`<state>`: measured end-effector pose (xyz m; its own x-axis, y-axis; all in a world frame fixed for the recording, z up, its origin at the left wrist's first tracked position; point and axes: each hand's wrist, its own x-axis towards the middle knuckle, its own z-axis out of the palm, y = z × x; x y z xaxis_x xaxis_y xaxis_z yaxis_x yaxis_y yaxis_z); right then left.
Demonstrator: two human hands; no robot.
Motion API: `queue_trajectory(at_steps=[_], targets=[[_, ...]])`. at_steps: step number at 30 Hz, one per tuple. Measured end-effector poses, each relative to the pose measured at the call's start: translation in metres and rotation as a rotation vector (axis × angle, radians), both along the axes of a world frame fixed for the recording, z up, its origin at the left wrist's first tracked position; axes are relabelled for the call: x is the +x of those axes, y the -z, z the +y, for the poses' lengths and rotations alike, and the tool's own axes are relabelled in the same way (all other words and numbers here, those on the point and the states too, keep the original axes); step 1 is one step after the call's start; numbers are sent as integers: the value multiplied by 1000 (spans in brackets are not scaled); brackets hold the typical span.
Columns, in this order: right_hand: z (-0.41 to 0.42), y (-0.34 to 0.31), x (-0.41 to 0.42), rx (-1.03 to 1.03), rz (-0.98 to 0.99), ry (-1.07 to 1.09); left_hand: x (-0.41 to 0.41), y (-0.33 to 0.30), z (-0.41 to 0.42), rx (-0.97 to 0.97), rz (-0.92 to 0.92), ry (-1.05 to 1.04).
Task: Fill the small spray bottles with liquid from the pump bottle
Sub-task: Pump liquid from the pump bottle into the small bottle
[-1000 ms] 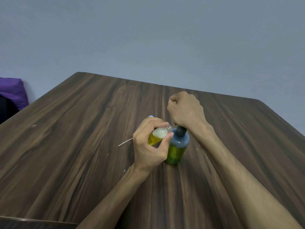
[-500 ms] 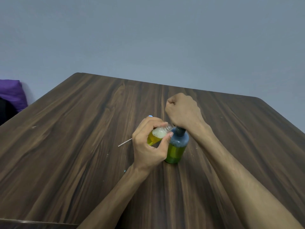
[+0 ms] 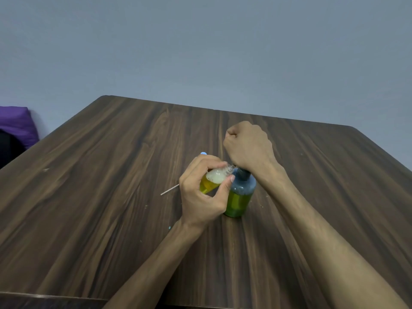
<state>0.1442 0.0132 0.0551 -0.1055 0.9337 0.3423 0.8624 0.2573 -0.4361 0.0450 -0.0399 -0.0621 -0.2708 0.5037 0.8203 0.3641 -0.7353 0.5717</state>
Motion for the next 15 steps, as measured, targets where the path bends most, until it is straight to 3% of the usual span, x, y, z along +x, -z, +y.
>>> queue_trajectory(at_steps=[15], targets=[[-2,-5,1,63,32,11,0,-2,-2,9,-22,10]])
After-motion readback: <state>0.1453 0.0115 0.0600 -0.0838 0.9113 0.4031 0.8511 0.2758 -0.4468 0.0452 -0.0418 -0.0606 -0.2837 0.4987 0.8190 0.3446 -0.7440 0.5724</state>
